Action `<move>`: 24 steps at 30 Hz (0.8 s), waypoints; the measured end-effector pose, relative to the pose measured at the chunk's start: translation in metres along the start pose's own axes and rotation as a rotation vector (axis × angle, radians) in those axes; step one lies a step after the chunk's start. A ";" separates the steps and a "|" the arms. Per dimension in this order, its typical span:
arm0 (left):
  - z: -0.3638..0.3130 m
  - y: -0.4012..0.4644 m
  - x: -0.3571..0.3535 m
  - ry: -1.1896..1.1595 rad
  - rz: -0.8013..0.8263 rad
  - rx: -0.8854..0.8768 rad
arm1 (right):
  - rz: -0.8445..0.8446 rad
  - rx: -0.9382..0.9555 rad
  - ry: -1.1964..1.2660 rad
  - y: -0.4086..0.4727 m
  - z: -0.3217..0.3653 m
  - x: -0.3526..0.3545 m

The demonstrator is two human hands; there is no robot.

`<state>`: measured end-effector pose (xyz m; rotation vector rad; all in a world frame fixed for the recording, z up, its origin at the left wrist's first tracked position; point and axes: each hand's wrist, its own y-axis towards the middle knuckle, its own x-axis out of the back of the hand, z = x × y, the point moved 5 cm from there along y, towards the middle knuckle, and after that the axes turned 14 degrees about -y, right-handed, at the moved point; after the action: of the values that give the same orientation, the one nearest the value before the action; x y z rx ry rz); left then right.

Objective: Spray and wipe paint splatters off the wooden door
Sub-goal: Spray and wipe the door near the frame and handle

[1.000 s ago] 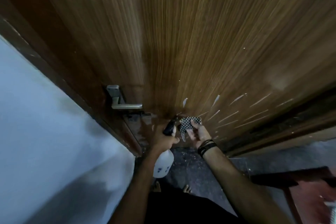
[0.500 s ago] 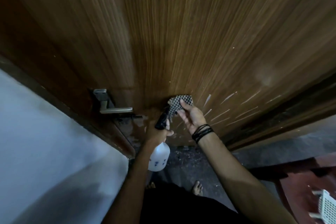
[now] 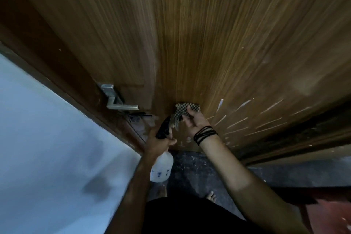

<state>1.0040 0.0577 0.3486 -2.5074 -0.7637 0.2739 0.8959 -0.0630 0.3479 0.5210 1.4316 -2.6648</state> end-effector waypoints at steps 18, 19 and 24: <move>0.008 -0.004 -0.046 0.008 0.079 0.037 | 0.118 0.185 0.105 -0.058 0.062 -0.001; 0.006 -0.007 -0.047 0.019 0.084 0.034 | 0.124 0.213 0.101 -0.059 0.063 -0.001; -0.003 -0.008 -0.046 0.019 0.106 0.000 | 0.010 0.118 0.027 -0.025 0.032 0.015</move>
<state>0.9637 0.0362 0.3572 -2.5507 -0.6237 0.2862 0.8676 -0.0735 0.3787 0.5731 1.2800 -2.7577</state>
